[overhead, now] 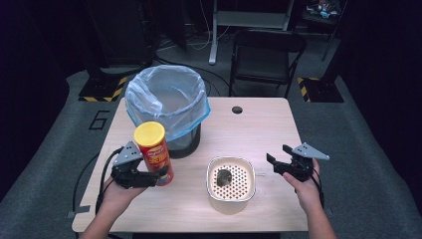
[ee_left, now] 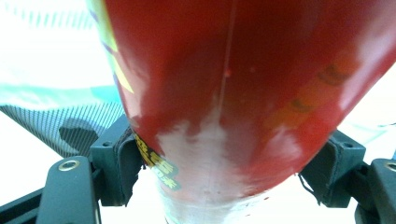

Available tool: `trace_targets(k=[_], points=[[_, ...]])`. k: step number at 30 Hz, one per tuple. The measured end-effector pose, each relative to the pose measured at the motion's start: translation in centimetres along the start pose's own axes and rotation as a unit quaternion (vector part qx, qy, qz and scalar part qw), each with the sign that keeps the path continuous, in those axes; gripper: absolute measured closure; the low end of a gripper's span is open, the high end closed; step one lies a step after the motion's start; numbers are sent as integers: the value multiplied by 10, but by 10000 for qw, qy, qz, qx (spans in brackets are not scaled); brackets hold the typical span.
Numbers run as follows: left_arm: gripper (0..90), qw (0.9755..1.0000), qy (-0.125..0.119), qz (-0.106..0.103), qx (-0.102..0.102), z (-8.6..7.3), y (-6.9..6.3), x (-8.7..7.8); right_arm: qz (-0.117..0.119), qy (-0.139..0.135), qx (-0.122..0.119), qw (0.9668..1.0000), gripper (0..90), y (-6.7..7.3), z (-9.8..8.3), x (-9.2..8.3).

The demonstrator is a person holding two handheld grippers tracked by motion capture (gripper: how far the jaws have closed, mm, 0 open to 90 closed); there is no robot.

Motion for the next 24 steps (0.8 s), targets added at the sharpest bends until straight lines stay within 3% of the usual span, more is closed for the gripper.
trace_targets(k=[11,15,24], points=[[239,9999,58,48,141,32,-8,-28,-10,55,0,10000,236,0,-1,1],[239,9998,40,2,218,47,-11,-38,-13,47,5,10000,236,0,-2,1],[239,9988,52,117,475,85,-18,-54,-50,134,-43,9999,236,0,-4,4]])
Point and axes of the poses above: each handheld gripper's, and its own axes: x roughly forward along the jaws, z roughly out of its top, y roughly to its left, the point moved 2 cm from there along x, roughly forward along the jaws, and after that the axes turned 15 degrees about y, right-handed, at the moved point
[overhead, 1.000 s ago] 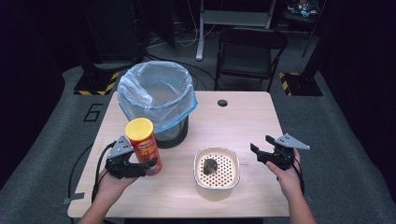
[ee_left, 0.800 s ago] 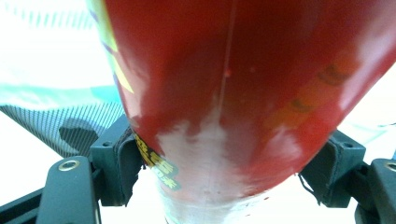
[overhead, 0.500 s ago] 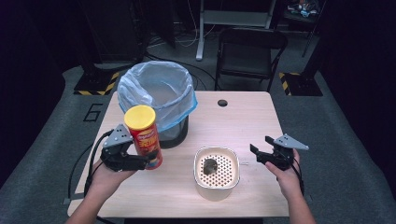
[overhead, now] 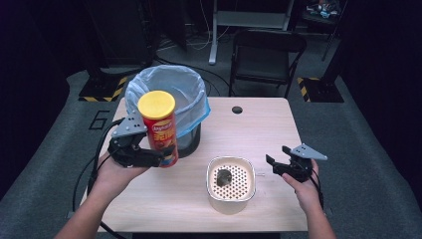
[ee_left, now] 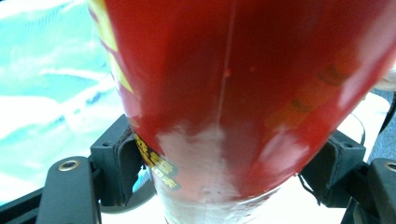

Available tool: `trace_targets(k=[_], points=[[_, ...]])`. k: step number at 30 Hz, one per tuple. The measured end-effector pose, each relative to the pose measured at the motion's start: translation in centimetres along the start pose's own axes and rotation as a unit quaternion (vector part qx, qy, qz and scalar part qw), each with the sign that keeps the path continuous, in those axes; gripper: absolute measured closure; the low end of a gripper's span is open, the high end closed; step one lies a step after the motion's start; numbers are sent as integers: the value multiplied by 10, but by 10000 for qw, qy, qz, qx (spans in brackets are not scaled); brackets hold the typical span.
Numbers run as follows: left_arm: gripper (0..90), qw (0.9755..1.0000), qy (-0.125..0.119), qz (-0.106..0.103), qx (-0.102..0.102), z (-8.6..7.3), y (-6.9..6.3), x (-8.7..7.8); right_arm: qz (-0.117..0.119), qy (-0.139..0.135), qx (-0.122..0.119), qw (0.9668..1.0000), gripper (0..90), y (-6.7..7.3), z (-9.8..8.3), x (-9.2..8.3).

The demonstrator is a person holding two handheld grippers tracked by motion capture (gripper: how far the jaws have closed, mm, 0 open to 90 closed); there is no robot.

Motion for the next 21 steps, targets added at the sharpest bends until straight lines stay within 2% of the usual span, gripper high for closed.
trace_targets(k=[1,9,12,13,17,21], points=[[239,10000,12,6,57,6,0,-2,6,7,15,10000,236,0,0,0],[239,10000,-59,-33,71,29,6,-8,-14,30,-23,10000,236,-1,-1,1],[239,9999,-101,4,49,43,12,-11,-31,36,-18,10000,236,-1,-1,1],[239,9999,-96,47,100,46,14,-12,-36,42,-21,10000,236,-1,-2,2],[239,9999,-153,43,44,55,19,-13,-18,50,-11,10000,236,-2,-2,2],[239,9997,-223,36,-69,69,30,-10,-18,53,-1,10000,236,-2,-2,2]])
Point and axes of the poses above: each handheld gripper's, and its own axes: x roughly forward along the jaws, z roughly out of its top, y roughly to its left, the point moved 2 cm from there along x, roughly forward along the jaws, and after that the axes turned 15 degrees about y, right-handed, at the moved point
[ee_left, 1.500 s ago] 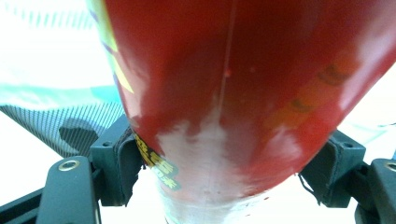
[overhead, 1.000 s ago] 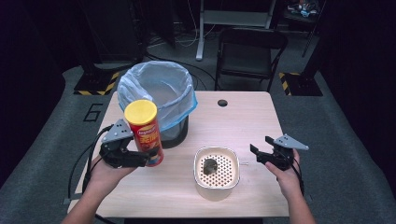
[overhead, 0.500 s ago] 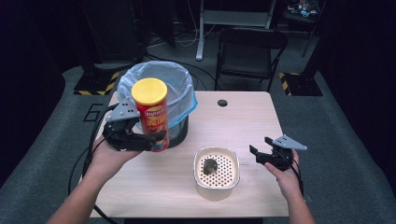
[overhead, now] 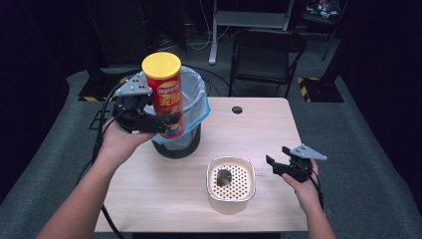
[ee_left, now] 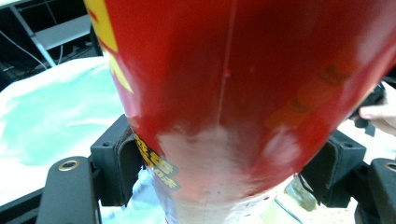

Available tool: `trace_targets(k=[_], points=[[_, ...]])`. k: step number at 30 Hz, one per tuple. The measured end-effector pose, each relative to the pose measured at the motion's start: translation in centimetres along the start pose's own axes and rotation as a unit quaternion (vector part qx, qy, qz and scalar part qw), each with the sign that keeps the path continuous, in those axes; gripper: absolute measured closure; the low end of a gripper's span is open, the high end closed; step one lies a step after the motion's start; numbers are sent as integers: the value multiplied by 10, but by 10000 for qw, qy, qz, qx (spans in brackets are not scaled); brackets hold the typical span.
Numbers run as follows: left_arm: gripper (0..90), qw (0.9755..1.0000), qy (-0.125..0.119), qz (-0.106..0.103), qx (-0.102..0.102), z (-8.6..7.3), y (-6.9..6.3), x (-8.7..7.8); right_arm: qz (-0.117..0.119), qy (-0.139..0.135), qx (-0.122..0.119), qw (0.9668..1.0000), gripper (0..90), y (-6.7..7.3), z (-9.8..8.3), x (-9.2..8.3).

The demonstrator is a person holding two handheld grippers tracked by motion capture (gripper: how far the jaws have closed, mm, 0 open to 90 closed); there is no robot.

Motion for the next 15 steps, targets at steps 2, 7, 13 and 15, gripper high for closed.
trace_targets(k=[2,7,13,15], points=[[239,10000,-11,20,-56,5,5,2,12,-4,37,10000,236,0,0,0],[239,9998,-35,136,-132,15,16,6,0,1,25,10000,236,-1,-1,1],[239,9990,-79,309,-313,29,36,11,10,23,25,10000,236,-2,-1,2],[239,9985,-110,357,-392,32,41,13,11,25,23,10000,236,-2,-1,2]])
Point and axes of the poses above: each handheld gripper's, and its own axes: x roughly forward along the jaws, z roughly out of its top, y roughly to its left, the point moved 2 cm from there along x, roughly forward along the jaws, and after that the axes turned 15 degrees about y, right-handed, at the moved point
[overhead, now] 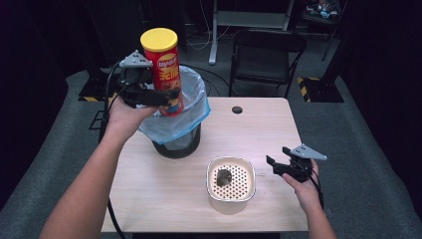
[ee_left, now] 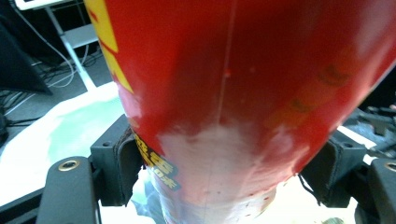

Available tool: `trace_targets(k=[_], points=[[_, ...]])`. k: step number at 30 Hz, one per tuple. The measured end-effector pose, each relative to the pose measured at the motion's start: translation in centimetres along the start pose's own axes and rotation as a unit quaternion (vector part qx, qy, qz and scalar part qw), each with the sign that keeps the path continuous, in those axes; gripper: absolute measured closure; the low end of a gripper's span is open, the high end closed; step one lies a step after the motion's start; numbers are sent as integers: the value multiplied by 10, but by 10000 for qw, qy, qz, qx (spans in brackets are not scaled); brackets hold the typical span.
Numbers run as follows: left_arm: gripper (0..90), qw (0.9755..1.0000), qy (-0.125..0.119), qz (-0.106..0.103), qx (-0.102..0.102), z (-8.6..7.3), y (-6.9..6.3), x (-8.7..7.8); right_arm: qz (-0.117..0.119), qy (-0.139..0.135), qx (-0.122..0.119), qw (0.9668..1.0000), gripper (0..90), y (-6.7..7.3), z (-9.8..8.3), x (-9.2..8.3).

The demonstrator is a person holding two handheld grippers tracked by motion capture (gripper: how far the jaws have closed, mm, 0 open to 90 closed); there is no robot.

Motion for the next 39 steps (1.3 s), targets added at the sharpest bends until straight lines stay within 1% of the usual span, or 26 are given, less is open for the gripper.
trace_targets(k=[1,3,4,5,6,7,8,9,10,11,12,15,17,18,21,24,27,29,30,32,33,34,36,37,38,39], points=[[239,10000,0,0,0,0,0,0,0,0,0,10000,236,0,0,0],[239,10000,-9,38,-80,3,5,2,9,-18,6,10000,236,-1,0,0],[239,9997,-65,23,-242,5,9,6,8,-17,4,10000,236,0,0,0],[239,9997,-65,23,-242,5,9,6,8,-17,4,10000,236,0,0,0],[239,9995,-2,100,-299,6,14,10,3,0,-3,10000,236,0,0,0],[239,9995,-2,100,-299,6,14,10,3,0,-3,10000,236,0,0,0],[239,9993,18,171,-334,5,18,14,11,-1,-1,10000,236,0,0,1],[239,9992,23,187,-361,5,21,16,11,4,6,10000,236,1,0,1],[239,9989,7,242,-391,4,23,18,13,13,11,10000,236,1,0,1],[239,9989,7,242,-391,4,23,18,16,24,-16,10000,236,1,-1,2],[239,9986,-82,265,-443,3,27,22,10,39,-57,10000,236,1,-1,2],[238,9984,-79,269,-490,1,30,27,16,53,-41,10000,236,1,-1,3],[238,9983,-49,357,-463,-2,34,35,13,54,-51,10000,236,1,-1,3],[239,9983,-49,357,-463,-2,34,35,13,54,-51,10000,236,1,-1,3],[238,9977,-13,398,-550,-5,39,44,21,77,-55,10000,236,1,-1,4],[238,9972,109,304,-678,-9,47,55,24,86,-68,9999,236,2,-1,5],[237,9965,187,292,-758,-11,52,62,43,115,-100,9999,236,3,-2,6],[237,9957,242,346,-830,-14,57,68,48,120,-106,9999,236,3,-2,6],[236,9947,375,386,-876,-15,60,73,54,128,-130,9998,236,4,-2,7],[235,9937,561,396,-890,-16,63,78,59,121,-106,9999,236,4,-2,7],[234,9937,561,396,-890,-16,63,78,59,121,-106,9999,236,4,-2,7],[233,9925,661,480,-914,-17,66,81,57,122,-104,9999,236,4,-2,8],[229,9919,721,463,-933,-18,68,83,61,136,-121,9998,236,4,-2,8],[213,9910,719,433,-1047,-18,69,85,65,140,-123,9998,236,4,-2,8],[182,9898,676,343,-1204,-18,69,85,65,143,-138,9998,236,4,-2,8],[170,9898,676,343,-1204,-18,69,85,65,143,-138,9998,236,4,-2,8]])
Point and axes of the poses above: each handheld gripper's, and its own axes: x roughly forward along the jaws, z roughly out of its top, y roughly to its left, the point moved 2 cm from there along x, roughly forward along the jaws, and after that the axes turned 15 degrees about y, right-handed, at the moved point
